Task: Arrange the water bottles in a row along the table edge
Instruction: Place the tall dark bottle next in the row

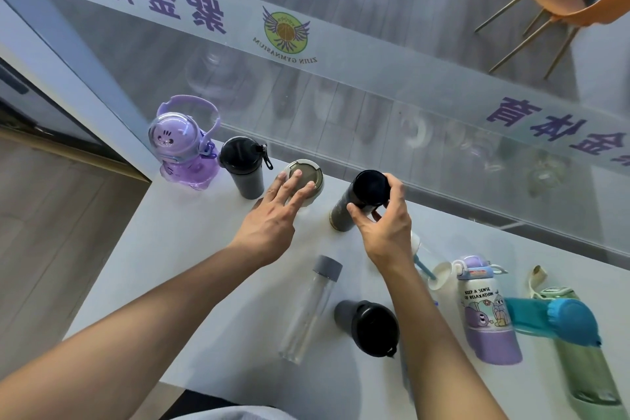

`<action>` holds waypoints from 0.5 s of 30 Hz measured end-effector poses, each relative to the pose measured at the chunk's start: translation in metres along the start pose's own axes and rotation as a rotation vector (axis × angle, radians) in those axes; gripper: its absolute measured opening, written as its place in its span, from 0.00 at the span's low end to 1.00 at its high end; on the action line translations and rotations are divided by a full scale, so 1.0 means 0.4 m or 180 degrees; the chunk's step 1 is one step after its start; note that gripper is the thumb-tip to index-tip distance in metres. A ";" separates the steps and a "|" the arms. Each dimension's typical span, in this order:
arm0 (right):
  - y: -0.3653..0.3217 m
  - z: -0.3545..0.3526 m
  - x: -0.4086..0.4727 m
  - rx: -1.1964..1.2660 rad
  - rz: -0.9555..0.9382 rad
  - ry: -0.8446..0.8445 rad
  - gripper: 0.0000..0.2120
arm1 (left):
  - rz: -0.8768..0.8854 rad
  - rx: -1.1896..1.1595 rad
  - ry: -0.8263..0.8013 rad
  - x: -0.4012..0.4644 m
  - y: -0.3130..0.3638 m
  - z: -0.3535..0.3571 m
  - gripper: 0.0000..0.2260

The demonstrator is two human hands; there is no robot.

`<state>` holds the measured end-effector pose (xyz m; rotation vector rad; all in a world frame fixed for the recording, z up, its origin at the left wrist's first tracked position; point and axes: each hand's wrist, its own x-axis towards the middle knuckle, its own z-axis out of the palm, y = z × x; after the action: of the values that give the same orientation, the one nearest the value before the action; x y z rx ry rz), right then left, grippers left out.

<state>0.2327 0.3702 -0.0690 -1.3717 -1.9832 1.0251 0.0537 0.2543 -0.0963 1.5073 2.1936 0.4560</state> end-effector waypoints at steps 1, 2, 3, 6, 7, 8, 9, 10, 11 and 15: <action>0.000 0.001 0.000 -0.0017 -0.0023 -0.0006 0.35 | 0.0014 -0.0004 -0.0010 0.000 -0.001 -0.001 0.39; 0.000 0.002 0.000 -0.0029 -0.0038 -0.0005 0.35 | 0.0026 -0.0002 -0.0024 0.000 -0.002 -0.002 0.39; 0.001 0.002 0.000 -0.0034 -0.0041 -0.0008 0.35 | 0.0035 0.0008 -0.0045 0.000 -0.004 -0.004 0.39; 0.006 -0.004 0.000 -0.0012 -0.0070 -0.0108 0.35 | 0.0082 0.0069 -0.0094 0.001 -0.010 -0.007 0.38; 0.009 -0.007 0.001 -0.0024 -0.0072 -0.0151 0.36 | 0.0090 0.0081 -0.0114 0.001 -0.012 -0.008 0.38; 0.011 -0.009 0.003 -0.0046 -0.0063 -0.0188 0.36 | 0.0090 0.0082 -0.0137 0.001 -0.012 -0.009 0.38; 0.011 -0.010 0.005 -0.0084 -0.0045 -0.0208 0.36 | 0.0089 0.0071 -0.0163 0.001 -0.013 -0.010 0.39; 0.009 -0.010 0.006 -0.0128 -0.0024 -0.0209 0.37 | 0.0084 0.0052 -0.0180 0.001 -0.013 -0.011 0.39; 0.005 -0.010 0.006 -0.0172 0.0001 -0.0200 0.38 | 0.0079 0.0036 -0.0183 0.001 -0.012 -0.011 0.39; -0.002 -0.020 -0.005 -0.0286 0.0190 -0.0212 0.47 | 0.0137 0.0221 -0.0104 0.007 -0.005 -0.010 0.36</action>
<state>0.2390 0.3704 -0.0638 -1.4702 -2.0704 1.0321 0.0490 0.2562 -0.0942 1.5897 2.1763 0.3696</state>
